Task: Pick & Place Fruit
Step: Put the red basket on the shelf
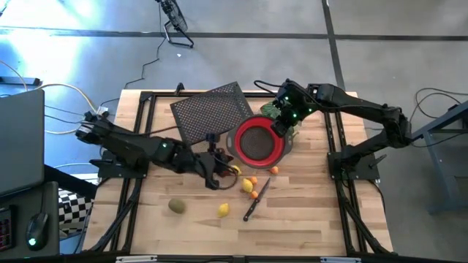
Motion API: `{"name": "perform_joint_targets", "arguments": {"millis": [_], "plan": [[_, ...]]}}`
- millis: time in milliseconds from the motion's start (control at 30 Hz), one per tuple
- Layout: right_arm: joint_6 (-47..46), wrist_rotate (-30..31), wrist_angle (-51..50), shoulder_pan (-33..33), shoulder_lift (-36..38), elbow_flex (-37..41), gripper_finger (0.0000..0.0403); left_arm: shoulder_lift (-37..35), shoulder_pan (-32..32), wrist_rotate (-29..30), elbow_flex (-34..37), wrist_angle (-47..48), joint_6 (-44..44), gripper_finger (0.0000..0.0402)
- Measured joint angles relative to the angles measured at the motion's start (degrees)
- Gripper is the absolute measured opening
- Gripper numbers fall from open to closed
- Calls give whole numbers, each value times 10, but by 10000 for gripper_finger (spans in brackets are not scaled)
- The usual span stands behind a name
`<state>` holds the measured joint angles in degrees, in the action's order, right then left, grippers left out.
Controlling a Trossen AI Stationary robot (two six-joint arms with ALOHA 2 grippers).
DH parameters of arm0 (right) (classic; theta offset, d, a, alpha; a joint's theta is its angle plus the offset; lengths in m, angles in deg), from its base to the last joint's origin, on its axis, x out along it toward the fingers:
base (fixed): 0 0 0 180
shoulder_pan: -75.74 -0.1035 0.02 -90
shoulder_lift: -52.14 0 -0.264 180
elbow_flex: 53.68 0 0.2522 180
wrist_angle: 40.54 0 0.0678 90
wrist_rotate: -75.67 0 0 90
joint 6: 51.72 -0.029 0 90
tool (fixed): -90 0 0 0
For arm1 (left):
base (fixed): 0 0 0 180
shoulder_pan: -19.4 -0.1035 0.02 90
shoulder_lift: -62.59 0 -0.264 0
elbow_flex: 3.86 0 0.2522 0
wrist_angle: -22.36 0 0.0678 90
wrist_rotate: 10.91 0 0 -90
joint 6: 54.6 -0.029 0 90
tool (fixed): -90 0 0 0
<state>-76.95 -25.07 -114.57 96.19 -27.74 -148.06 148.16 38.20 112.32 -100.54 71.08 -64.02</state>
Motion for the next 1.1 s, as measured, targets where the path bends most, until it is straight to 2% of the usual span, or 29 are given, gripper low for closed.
{"name": "perform_joint_targets", "arguments": {"millis": [167,500,633,900,1000,1100], "plan": [[-3,2,0,0,0,0,13,14,23,19,0,-24,-65,0],[-6,0,1,-1,0,0,13,20,22,19,0,-53,-90,7],[-7,-2,1,-1,0,0,13,21,22,19,0,-52,-98,44],[-26,-2,1,-14,-10,0,13,21,22,19,0,-47,-98,170],[-36,-12,3,-27,-20,0,13,21,22,15,0,-38,-96,194],[-44,-19,7,-41,-32,0,13,22,22,3,1,-17,-80,199]]}}
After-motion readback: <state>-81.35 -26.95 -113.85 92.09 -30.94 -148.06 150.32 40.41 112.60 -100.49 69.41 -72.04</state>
